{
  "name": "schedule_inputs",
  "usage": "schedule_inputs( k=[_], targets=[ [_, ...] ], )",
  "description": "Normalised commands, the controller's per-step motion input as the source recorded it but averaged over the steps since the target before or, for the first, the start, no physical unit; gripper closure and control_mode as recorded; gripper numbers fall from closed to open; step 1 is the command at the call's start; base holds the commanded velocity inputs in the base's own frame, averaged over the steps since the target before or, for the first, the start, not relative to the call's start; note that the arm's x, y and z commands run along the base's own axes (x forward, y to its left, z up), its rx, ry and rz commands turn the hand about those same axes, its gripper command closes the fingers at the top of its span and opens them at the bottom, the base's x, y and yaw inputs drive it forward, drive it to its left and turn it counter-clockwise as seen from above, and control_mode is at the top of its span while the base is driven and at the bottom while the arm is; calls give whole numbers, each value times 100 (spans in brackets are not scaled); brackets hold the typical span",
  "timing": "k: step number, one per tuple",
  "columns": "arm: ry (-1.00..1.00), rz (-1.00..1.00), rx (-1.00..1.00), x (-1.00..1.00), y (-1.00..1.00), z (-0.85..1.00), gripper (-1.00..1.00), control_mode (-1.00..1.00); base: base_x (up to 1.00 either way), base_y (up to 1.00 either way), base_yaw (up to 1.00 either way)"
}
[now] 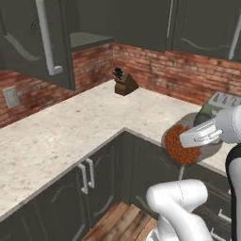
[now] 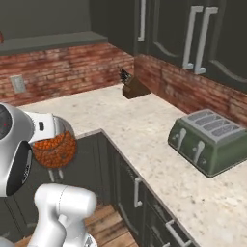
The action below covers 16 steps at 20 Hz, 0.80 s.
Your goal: Pick the jar and jar from the dining table and place them in the open cabinet. Close the cabinet after placing the objects.
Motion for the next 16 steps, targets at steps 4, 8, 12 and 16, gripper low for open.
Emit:
schedule_inputs(
  k=[4,8,12,16],
  targets=[
    [0,0,0,0,0,0,100,100,58,0,49],
    [0,0,0,0,0,0,100,100,55,-5,46],
    [0,0,0,0,0,0,100,100,36,-41,39],
    [0,0,0,0,0,0,100,100,29,-62,33]
  ],
)
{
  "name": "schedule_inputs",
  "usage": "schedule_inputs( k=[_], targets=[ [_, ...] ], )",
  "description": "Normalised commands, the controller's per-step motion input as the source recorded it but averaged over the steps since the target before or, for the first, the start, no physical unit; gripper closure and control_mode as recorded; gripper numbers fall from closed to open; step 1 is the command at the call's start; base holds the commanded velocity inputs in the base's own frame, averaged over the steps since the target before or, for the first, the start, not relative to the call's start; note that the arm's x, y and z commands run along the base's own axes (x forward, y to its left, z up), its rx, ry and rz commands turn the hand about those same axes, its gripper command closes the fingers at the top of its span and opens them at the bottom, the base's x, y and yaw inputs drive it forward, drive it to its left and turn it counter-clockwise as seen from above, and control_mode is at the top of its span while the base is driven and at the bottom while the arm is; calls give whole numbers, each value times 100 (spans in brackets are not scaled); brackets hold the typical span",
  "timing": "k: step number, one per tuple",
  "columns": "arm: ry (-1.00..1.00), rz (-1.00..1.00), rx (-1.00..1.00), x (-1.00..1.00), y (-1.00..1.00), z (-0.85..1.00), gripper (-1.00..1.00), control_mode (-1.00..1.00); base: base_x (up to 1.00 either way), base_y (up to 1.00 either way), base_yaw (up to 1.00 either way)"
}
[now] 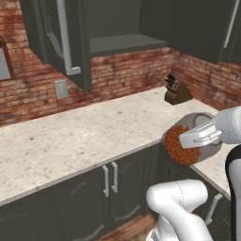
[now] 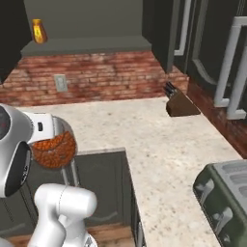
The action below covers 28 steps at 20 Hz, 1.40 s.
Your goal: Pick the jar and jar from the dining table and place them in the open cabinet. Close the cabinet after placing the objects.
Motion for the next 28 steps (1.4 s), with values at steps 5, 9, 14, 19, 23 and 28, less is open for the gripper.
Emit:
schedule_inputs(
  k=[5,9,14,19,23,28],
  targets=[
    [0,0,0,0,0,0,100,100,44,-28,28],
    [0,0,0,0,0,0,100,100,87,1,18],
    [0,0,0,0,0,0,100,100,100,0,18],
    [0,0,0,0,0,0,100,100,100,-10,21],
    [0,0,0,0,0,0,100,100,97,-33,25],
    [0,0,0,0,0,0,100,100,94,-25,24]
  ],
)
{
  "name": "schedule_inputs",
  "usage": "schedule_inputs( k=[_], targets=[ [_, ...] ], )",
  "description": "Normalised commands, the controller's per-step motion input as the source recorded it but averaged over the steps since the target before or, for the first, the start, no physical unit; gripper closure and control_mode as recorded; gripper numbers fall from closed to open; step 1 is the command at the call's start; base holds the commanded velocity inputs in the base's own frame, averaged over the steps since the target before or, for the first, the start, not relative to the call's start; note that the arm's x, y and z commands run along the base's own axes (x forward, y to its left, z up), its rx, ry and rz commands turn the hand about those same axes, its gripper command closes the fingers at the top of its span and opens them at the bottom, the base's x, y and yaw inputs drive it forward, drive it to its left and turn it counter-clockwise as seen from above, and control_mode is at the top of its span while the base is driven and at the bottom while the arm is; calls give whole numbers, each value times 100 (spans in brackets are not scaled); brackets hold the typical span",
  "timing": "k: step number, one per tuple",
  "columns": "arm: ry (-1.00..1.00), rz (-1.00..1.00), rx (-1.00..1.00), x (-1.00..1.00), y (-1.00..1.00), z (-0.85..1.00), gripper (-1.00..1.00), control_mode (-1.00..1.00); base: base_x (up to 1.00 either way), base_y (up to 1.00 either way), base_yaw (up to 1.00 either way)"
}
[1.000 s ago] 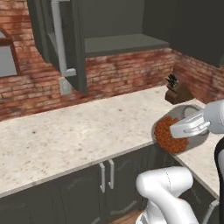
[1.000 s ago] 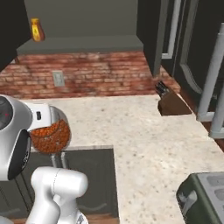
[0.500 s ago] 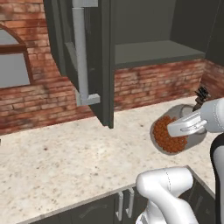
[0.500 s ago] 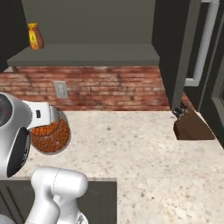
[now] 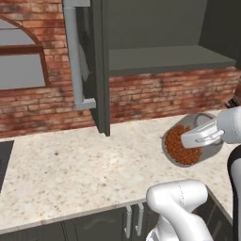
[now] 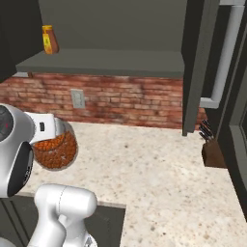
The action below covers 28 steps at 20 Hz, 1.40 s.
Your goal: Pick the jar and jar from the dining table and place them in the open cabinet. Close the cabinet after placing the objects.
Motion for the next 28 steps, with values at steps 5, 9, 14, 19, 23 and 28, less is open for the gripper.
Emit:
schedule_inputs(
  k=[5,9,14,19,23,28],
  targets=[
    [0,0,0,0,0,0,100,100,27,0,3],
    [0,0,0,0,0,0,100,100,10,0,0],
    [0,0,0,4,0,0,100,-100,3,0,0],
    [2,0,0,2,0,19,100,-100,0,0,0],
    [-2,0,0,3,0,55,100,-100,0,0,0],
    [-2,0,0,0,0,81,100,-100,0,0,0]
  ],
)
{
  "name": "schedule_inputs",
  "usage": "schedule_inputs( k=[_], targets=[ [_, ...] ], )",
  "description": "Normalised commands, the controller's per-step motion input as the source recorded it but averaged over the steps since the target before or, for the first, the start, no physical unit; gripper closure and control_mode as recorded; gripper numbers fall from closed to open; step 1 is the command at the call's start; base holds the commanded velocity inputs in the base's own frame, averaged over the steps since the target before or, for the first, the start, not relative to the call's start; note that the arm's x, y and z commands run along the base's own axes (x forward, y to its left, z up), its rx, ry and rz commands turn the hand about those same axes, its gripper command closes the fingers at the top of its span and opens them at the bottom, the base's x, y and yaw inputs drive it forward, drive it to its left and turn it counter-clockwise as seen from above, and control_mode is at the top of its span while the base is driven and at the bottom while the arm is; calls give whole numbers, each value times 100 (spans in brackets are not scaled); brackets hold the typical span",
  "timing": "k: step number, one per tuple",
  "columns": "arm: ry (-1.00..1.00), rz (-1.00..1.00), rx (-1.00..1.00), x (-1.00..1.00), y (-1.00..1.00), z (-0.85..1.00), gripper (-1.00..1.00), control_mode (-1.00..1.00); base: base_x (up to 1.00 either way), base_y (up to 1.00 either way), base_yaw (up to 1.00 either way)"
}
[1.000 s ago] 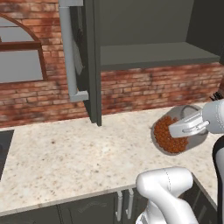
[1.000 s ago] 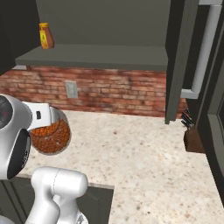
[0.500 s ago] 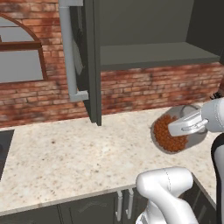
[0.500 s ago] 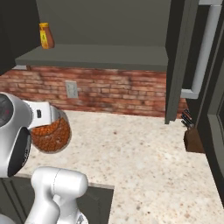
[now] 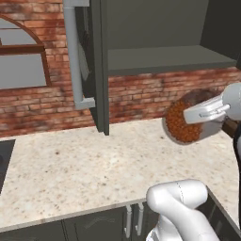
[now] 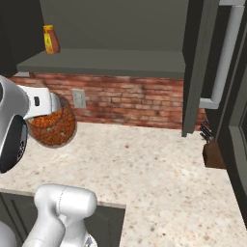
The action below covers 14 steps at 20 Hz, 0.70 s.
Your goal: Pick the jar and jar from the dining table and place them in the open cabinet. Close the cabinet after placing the objects.
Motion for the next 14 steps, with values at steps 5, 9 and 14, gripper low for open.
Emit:
schedule_inputs(
  k=[5,9,14],
  targets=[
    [0,0,0,2,0,62,100,-100,0,0,0],
    [-1,0,0,3,0,43,100,-100,0,0,0],
    [-23,-2,0,14,0,9,100,-100,0,0,0]
  ],
)
